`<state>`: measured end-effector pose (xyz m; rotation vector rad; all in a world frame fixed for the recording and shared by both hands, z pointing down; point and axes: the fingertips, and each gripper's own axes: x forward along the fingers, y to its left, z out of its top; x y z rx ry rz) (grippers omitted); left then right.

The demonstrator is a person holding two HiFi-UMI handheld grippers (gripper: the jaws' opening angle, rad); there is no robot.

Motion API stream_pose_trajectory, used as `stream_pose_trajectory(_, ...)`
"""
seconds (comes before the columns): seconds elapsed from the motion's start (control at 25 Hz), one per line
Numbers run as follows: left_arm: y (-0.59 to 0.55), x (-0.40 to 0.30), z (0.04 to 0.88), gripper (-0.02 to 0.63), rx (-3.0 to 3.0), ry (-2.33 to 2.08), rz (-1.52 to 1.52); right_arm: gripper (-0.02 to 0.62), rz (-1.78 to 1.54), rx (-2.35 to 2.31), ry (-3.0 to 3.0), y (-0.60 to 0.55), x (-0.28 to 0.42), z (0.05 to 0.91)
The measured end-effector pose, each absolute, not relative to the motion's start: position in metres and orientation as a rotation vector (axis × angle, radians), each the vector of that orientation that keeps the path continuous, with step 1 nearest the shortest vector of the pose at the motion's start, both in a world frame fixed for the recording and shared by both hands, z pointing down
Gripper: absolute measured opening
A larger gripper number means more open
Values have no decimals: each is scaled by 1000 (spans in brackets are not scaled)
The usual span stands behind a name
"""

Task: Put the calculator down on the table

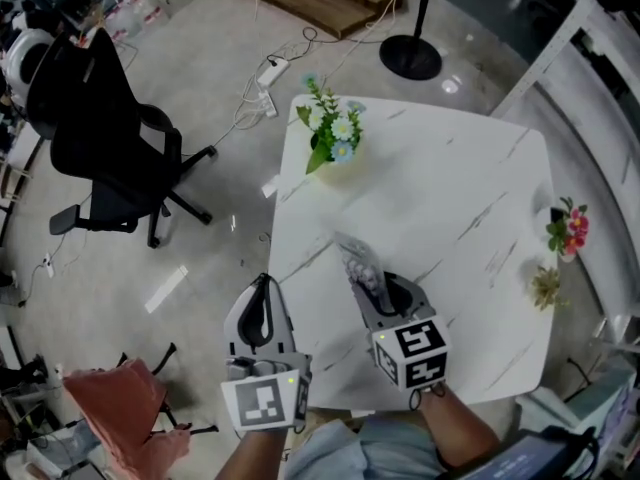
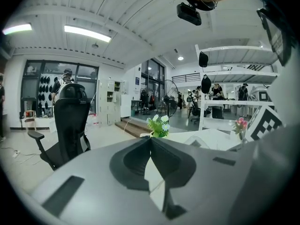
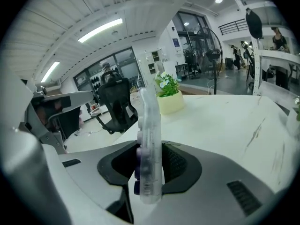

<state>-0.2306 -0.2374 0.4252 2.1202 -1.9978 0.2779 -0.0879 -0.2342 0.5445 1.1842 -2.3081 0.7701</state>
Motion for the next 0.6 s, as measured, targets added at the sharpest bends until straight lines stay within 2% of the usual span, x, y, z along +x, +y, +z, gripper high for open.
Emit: stream_pose_trajectory(0.6,-246,-234,444,8,2118,-1960,304,150,904,1179,-2267,-244,-90,564)
